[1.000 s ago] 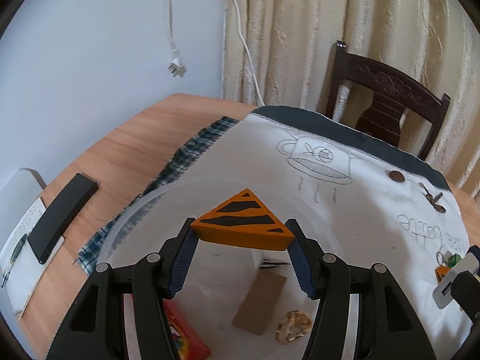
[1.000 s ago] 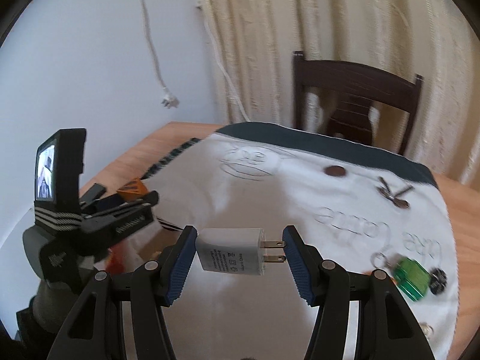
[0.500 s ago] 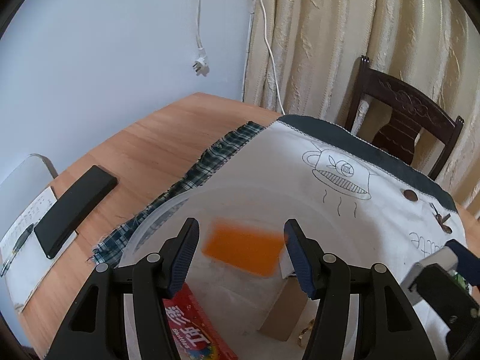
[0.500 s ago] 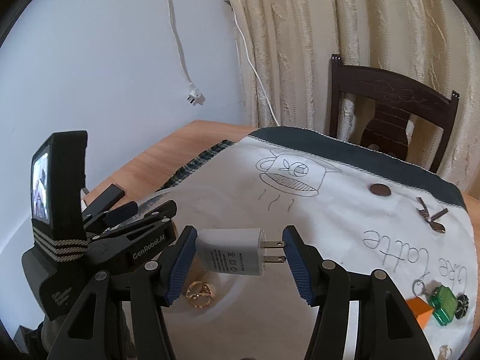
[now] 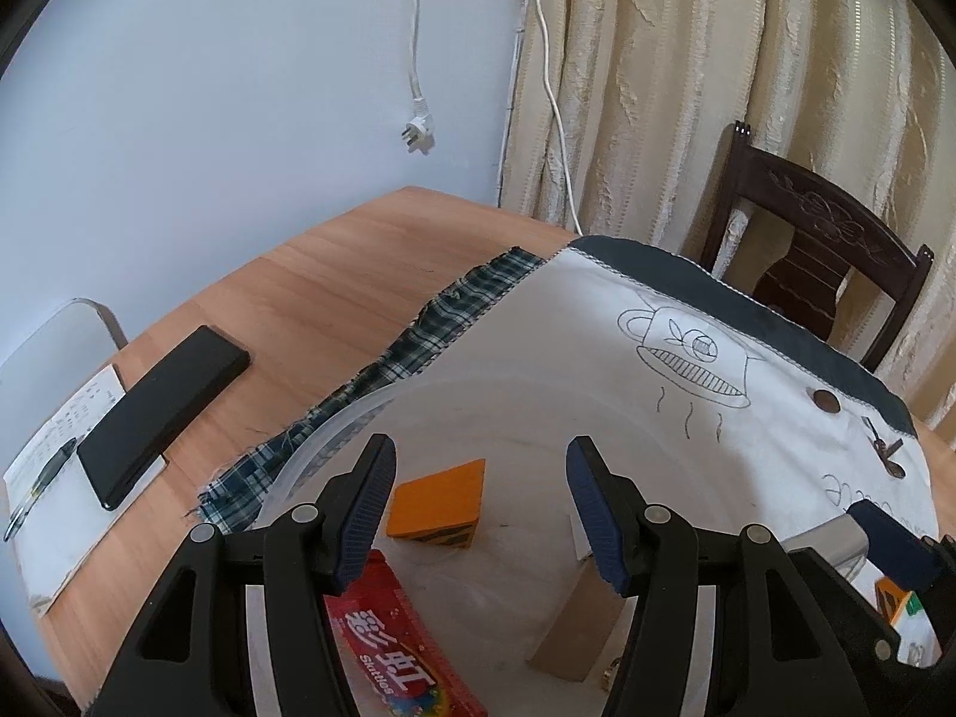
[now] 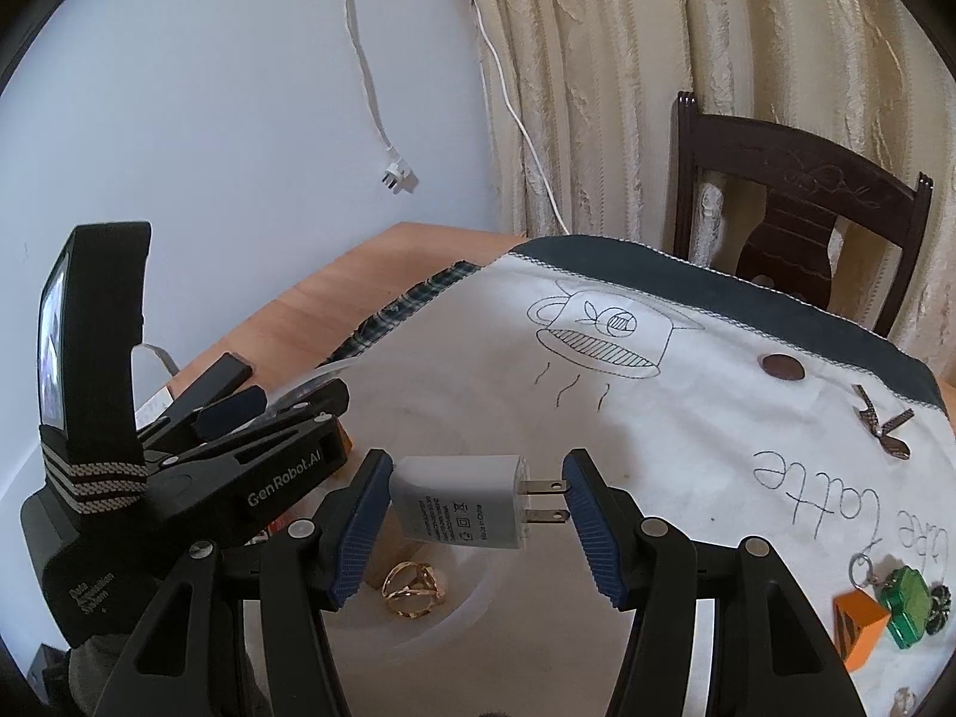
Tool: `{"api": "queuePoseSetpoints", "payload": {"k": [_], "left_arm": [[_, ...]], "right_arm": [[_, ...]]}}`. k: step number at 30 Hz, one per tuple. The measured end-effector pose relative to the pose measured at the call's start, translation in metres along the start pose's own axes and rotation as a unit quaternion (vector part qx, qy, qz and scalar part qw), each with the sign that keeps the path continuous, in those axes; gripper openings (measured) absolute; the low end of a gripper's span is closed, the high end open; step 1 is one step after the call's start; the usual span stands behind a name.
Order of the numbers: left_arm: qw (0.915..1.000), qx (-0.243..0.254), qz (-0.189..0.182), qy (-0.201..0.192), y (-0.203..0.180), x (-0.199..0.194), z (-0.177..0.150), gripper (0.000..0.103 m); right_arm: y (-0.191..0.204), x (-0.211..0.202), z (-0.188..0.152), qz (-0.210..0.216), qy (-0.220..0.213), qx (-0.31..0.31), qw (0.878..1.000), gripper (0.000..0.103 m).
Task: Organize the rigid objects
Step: 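Lower the white plug into the bowl and open the right tool, then withdraw both open tools from the bowl back over the cloth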
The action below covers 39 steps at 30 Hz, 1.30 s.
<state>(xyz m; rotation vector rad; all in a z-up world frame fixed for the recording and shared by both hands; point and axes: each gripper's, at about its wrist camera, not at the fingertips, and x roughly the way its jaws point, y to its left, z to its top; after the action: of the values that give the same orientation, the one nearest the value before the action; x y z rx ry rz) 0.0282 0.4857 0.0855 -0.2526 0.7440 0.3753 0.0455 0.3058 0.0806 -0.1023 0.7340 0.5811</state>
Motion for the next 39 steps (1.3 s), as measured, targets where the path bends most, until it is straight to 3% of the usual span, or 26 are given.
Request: {"api": "queuePoseSetpoints", "payload": {"k": [11, 13, 15, 28, 39], "left_arm": [[0.9993, -0.016, 0.032, -0.013, 0.01, -0.002, 0.001, 0.061], [0.999, -0.019, 0.038, -0.016, 0.012, -0.003, 0.002, 0.061], [0.9988, -0.021, 0.041, -0.016, 0.013, -0.002, 0.002, 0.061], [0.9981, 0.001, 0.053, -0.031, 0.003, -0.008, -0.001, 0.066], [0.9959, 0.038, 0.061, -0.055, -0.018, -0.016, -0.006, 0.071]], "right_arm": [[0.005, 0.008, 0.0, 0.013, 0.004, -0.004, 1.0, 0.064], [0.004, 0.008, 0.0, 0.014, 0.001, -0.001, 1.0, 0.075], [0.003, 0.007, 0.001, 0.018, -0.002, 0.001, 1.0, 0.08], [0.006, 0.002, -0.009, 0.003, 0.006, -0.025, 1.0, 0.08], [-0.014, -0.002, -0.021, -0.019, 0.02, -0.006, 1.0, 0.08]]}}
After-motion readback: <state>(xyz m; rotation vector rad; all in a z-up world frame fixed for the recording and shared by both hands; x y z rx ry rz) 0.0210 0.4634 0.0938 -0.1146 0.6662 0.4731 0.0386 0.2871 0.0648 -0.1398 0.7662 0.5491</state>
